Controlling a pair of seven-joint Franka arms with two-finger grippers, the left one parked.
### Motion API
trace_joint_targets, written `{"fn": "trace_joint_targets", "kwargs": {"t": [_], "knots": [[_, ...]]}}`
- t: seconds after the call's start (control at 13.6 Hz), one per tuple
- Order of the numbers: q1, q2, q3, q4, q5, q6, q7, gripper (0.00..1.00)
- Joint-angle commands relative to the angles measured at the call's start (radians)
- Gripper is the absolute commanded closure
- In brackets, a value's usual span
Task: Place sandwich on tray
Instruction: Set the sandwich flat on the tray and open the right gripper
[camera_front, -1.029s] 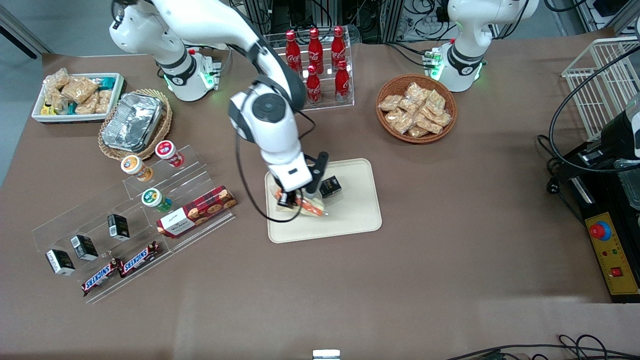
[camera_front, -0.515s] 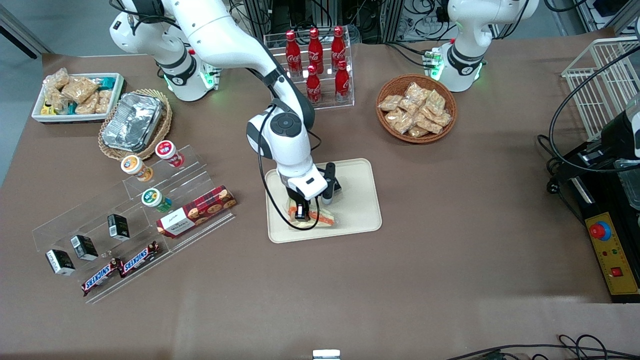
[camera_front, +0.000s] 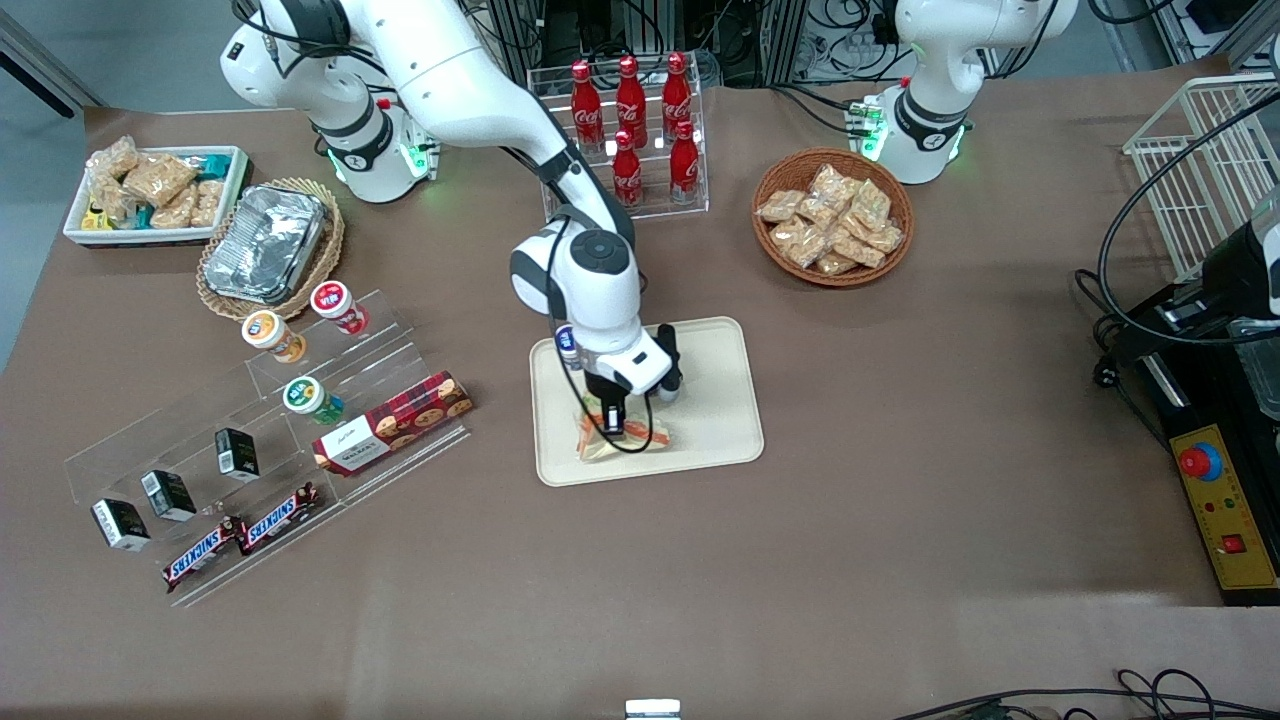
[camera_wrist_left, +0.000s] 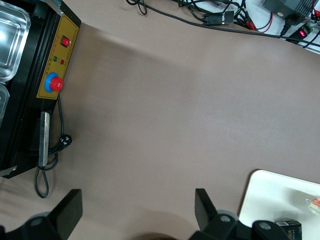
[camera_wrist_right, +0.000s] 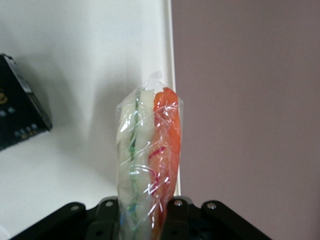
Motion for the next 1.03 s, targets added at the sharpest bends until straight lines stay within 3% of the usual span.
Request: {"fn": "trace_joint_targets", "kwargs": {"t": [0.0, 0.29, 0.37, 0.96], "knots": [[0.007, 0.055, -0.014, 0.058, -0.028, 0.013, 0.003, 1.00], [0.025, 0.072, -0.014, 0.064, -0.051, 0.034, 0.009, 1.00], [0.025, 0.074, -0.014, 0.063, -0.045, 0.034, 0.014, 0.01], [0.019, 0.036, -0.016, 0.060, -0.034, 0.021, 0.028, 0.01]]}}
